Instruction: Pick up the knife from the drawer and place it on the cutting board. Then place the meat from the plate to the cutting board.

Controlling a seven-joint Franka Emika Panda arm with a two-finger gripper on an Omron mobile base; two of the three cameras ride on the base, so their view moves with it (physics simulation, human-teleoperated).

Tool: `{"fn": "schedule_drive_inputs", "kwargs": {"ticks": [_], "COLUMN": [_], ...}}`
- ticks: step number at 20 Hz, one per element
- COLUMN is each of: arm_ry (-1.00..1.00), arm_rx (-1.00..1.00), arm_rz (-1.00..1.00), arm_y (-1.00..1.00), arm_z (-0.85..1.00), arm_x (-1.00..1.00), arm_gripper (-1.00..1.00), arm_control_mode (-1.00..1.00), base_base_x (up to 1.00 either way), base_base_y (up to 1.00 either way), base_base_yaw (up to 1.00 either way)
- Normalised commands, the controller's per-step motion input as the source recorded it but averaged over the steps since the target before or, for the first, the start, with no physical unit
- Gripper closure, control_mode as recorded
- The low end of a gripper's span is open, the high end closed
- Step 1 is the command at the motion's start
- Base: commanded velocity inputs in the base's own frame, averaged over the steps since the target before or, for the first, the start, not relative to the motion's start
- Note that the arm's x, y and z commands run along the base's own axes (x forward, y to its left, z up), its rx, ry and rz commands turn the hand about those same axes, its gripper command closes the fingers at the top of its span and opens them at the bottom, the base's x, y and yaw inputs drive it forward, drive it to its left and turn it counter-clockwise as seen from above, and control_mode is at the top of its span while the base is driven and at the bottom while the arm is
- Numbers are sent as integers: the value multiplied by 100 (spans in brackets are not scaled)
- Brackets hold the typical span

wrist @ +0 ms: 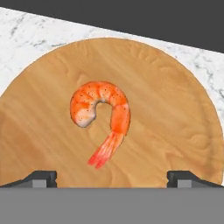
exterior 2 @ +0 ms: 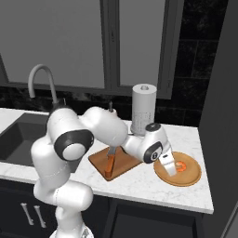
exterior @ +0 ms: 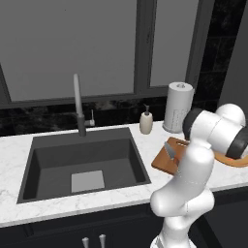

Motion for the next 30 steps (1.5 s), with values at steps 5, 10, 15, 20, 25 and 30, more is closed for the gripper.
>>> {"fn": "schedule_drive_inputs", "kwargs": {"ticks": [5,10,15,20,25,30], "arm_ry": [0,0,0,0,0,0], "arm_rx": [4,5,7,9,1,0], "arm_rz": [-7,-6,-5,-6,-5,-3], "arm_y": [-42,-35,-26,-26,-4,6], "arm_z": [-7,-19,-43,-19,-50,-40], "arm_x": [27,15,0,0,-2,-2], "arm_gripper": [-100,-100,-100,-100,100,100], "arm_control_mode": [-100,-100,-100,-100,-100,-100], "base_base_x": [0,0,0,0,0,0], "base_base_y": [0,0,0,0,0,0], "base_base_yaw": [0,0,0,0,0,0]}}
